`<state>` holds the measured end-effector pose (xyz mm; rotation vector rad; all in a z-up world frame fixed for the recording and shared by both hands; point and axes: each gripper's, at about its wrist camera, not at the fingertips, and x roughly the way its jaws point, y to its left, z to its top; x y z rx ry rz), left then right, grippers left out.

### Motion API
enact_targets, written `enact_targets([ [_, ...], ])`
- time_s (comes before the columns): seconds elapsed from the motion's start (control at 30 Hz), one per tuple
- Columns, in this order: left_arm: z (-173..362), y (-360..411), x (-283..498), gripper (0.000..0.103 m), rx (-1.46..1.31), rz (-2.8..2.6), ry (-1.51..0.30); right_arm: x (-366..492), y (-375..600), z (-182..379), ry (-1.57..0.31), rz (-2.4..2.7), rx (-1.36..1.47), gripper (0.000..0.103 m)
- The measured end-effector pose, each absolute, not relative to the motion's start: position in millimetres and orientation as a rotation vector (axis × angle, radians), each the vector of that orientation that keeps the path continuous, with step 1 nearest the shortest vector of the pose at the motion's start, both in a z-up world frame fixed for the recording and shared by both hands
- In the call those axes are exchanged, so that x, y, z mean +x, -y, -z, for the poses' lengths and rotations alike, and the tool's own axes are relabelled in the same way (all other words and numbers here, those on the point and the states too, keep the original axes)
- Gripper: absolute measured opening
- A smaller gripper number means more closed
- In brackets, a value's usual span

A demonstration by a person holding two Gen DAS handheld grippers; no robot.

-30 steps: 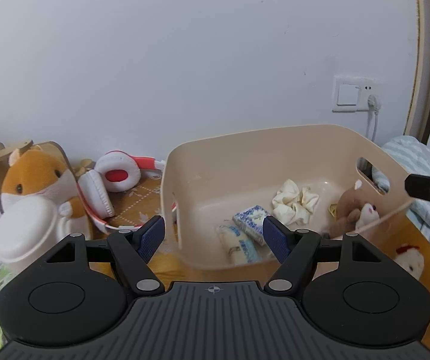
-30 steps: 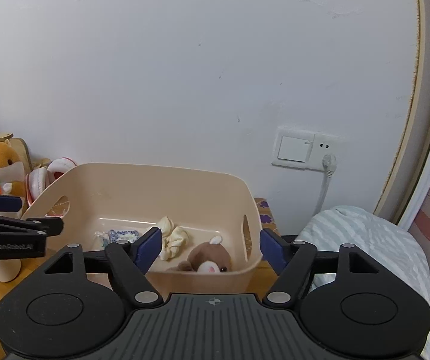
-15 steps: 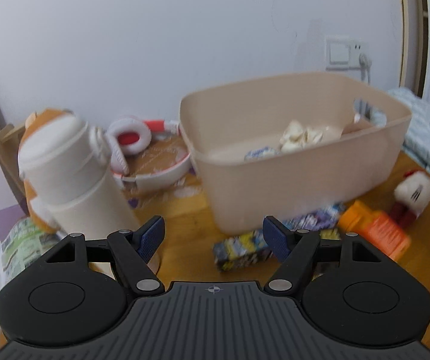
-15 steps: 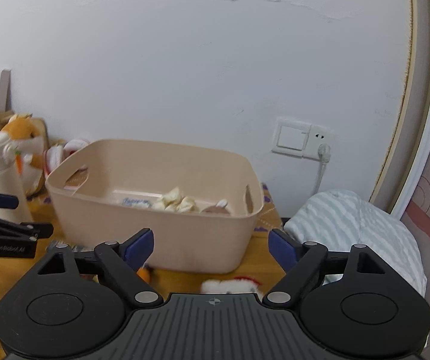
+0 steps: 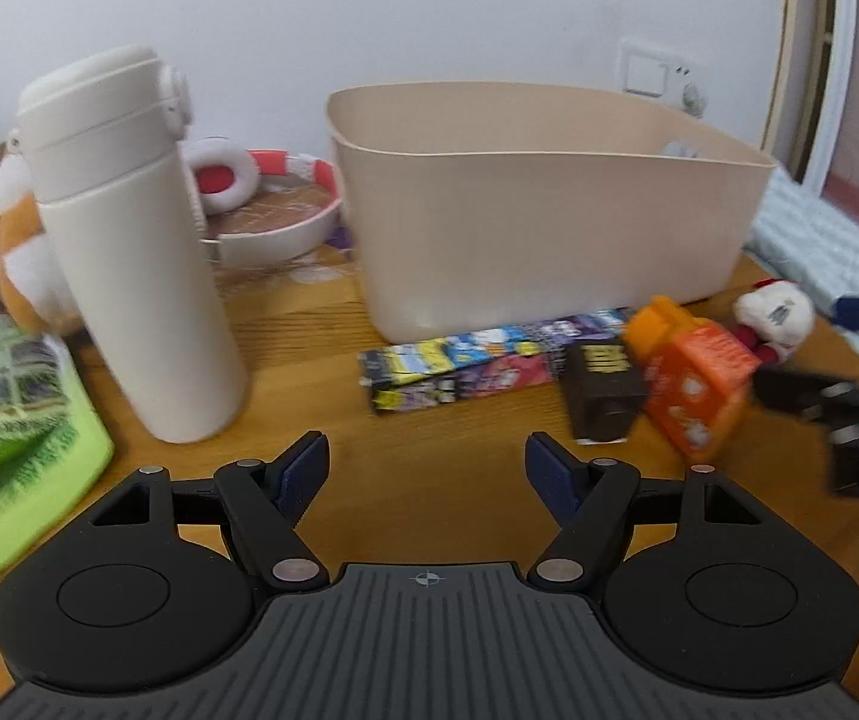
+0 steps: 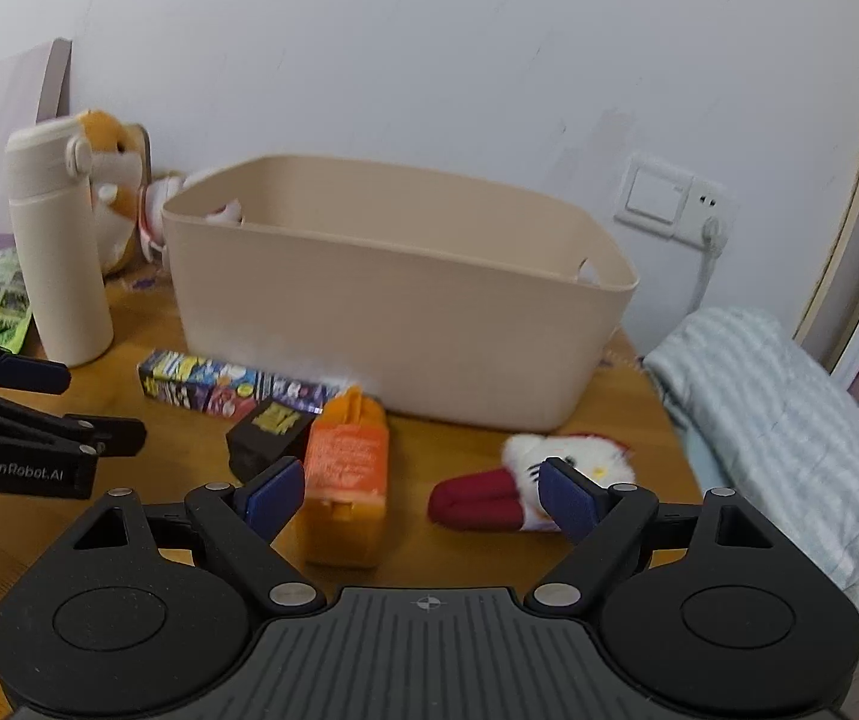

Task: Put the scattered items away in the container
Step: 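Move both tools back toward the black box and orange bottle, then grasp the black box with the left tool while the right tool grasps the orange bottle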

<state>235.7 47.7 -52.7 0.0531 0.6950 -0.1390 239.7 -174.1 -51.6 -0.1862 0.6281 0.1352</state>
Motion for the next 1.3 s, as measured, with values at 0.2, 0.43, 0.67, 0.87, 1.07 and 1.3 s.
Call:
enact_targets([
  [0.2,59.1,-24.4,242.0,0.074,0.045,0.177,-0.675,247.1,173.5,61.9,-0.654,-0.145,-0.174,0.088],
  [0.43,65.4,-21.0,251.8,0.074,0.032,0.174,-0.677,257.9,175.5,69.7,-0.674,-0.157,-0.175,0.087],
  [0.67,64.6,-29.7,256.2,0.074,0.005,0.147,-0.676,270.4,168.6,75.2,-0.696,-0.216,-0.188,0.073],
  [0.87,63.7,-29.9,255.2,0.074,0.003,0.156,-0.676,271.7,168.4,84.6,-0.755,-0.247,-0.161,0.044],
  [1.07,63.2,-18.3,254.7,0.074,0.004,0.186,-0.675,268.2,185.2,85.0,-0.763,-0.206,-0.136,0.041],
  [1.3,68.0,7.0,260.2,0.074,0.028,0.212,-0.681,271.5,203.5,86.2,-0.769,-0.176,-0.113,0.042],
])
